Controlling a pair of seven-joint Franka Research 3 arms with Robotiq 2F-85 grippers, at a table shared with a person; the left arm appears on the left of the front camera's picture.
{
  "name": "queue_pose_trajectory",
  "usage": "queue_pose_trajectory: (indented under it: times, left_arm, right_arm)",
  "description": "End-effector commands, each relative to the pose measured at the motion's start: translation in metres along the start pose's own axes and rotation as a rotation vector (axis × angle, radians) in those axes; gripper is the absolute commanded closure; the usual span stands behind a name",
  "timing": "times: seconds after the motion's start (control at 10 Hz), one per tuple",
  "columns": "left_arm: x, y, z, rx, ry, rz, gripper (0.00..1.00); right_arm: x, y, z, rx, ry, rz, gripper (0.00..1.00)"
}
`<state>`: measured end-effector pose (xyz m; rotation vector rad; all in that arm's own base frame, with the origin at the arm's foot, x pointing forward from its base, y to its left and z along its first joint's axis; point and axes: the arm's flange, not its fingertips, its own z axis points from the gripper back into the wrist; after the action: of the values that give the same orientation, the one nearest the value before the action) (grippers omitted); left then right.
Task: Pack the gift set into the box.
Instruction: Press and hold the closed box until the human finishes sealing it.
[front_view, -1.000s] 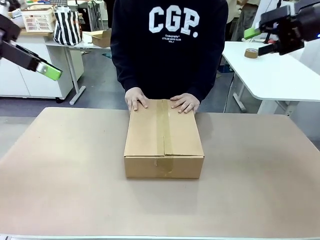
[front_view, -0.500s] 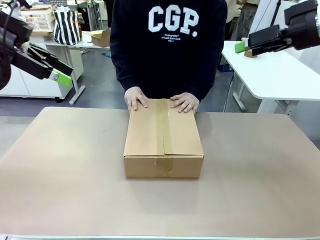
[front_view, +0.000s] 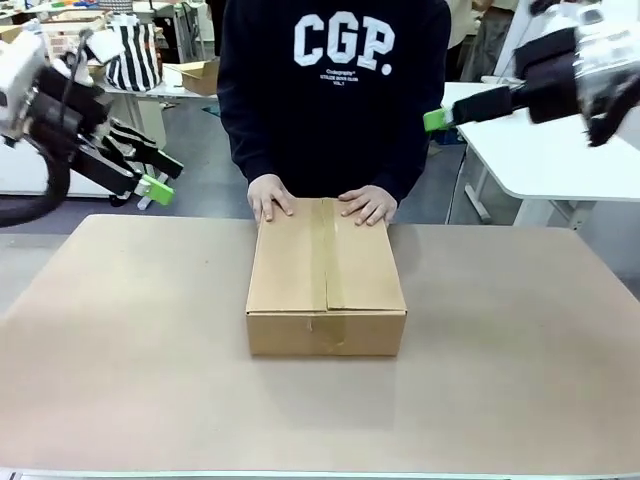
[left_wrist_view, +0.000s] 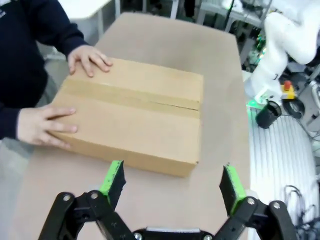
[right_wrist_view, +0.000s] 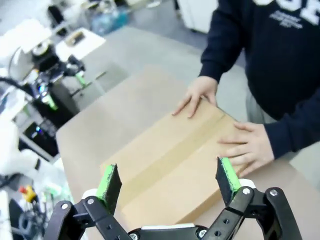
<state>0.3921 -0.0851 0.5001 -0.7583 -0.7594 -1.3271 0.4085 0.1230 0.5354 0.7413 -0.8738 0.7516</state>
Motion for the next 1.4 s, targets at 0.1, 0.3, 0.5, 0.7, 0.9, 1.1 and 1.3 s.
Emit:
queue_pose_trajectory:
  times: [0.1, 0.3, 0.5, 0.7, 0.9, 1.1, 1.3]
  left_arm:
    - [-0.031, 0.053, -0.036, -0.012, -0.121, -0.06, 0.0]
    - [-0.036, 0.058, -0.086, -0.007, -0.202, -0.125, 0.0]
    - [-0.014, 0.046, -0.094, -0.122, 0.053, 0.054, 0.0]
    - [-0.041, 0.057, -0.091, -0.027, -0.157, -0.092, 0.0]
    - [-0.03, 0.057, -0.136, -0.052, -0.096, -0.123, 0.0]
    - [-0.038, 0.062, -0.164, -0.122, -0.126, -0.206, 0.0]
    - [-0.044, 0.063, -0.176, -0.186, -0.127, -0.253, 0.0]
  right_arm:
    - [-0.039, -0.057, -0.069, 0.089, -0.015, 0.137, 0.0]
    - [-0.071, -0.055, -0.113, 0.142, 0.027, 0.153, 0.0]
    - [-0.07, -0.058, -0.095, 0.122, 0.03, 0.123, 0.0]
    - [-0.086, -0.05, -0.122, 0.153, 0.083, 0.122, 0.0]
    - [-0.08, -0.042, -0.166, 0.513, 0.137, 0.642, 0.0]
    - [-0.108, -0.057, -0.181, 0.65, 0.036, 0.884, 0.0]
    - [-0.129, -0.064, -0.198, 0.697, 0.038, 0.946, 0.0]
